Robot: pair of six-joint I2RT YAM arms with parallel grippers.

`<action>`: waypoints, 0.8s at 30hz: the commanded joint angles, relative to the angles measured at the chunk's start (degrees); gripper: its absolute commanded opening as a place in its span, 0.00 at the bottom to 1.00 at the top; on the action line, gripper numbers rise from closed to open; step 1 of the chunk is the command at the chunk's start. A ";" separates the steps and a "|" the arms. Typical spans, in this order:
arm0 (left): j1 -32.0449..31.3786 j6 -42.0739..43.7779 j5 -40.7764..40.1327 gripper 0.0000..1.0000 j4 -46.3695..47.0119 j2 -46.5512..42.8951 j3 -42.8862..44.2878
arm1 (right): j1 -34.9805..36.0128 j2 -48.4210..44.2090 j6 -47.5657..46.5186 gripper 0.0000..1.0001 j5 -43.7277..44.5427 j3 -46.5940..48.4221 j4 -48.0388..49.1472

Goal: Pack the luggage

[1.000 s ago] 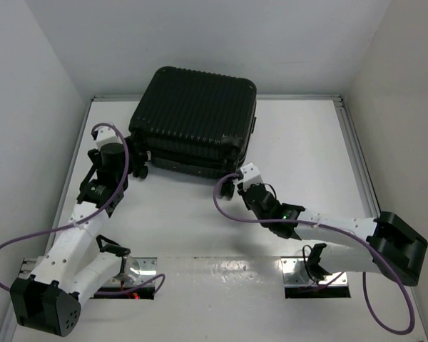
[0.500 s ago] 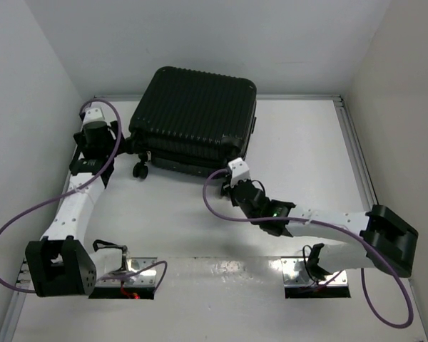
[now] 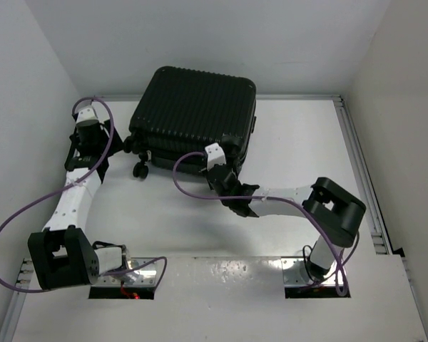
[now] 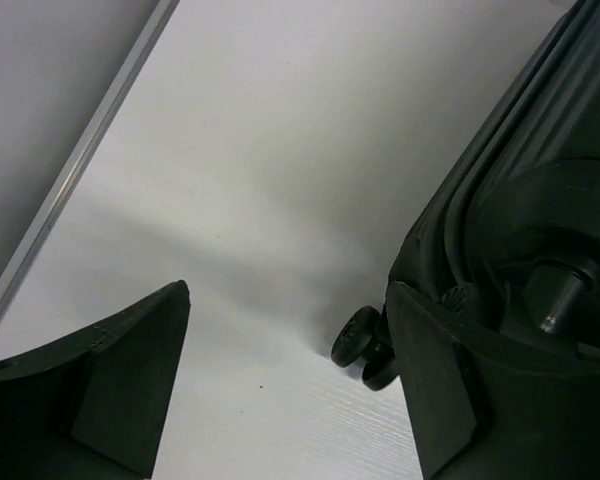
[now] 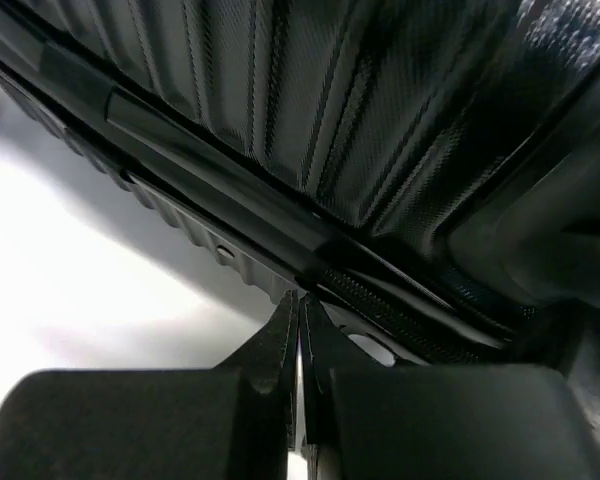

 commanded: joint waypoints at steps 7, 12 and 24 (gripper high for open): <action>3.13 -1.08 1.98 0.84 3.24 -0.97 -0.54 | -9.52 4.19 0.09 0.00 4.32 4.15 2.78; 3.13 -0.55 2.51 0.84 3.24 -0.44 -0.54 | -15.23 3.24 -4.30 0.00 4.14 3.54 5.77; 3.13 -0.02 5.15 0.85 4.38 0.09 -0.54 | -19.54 -14.60 -12.03 0.34 -0.59 -16.57 15.01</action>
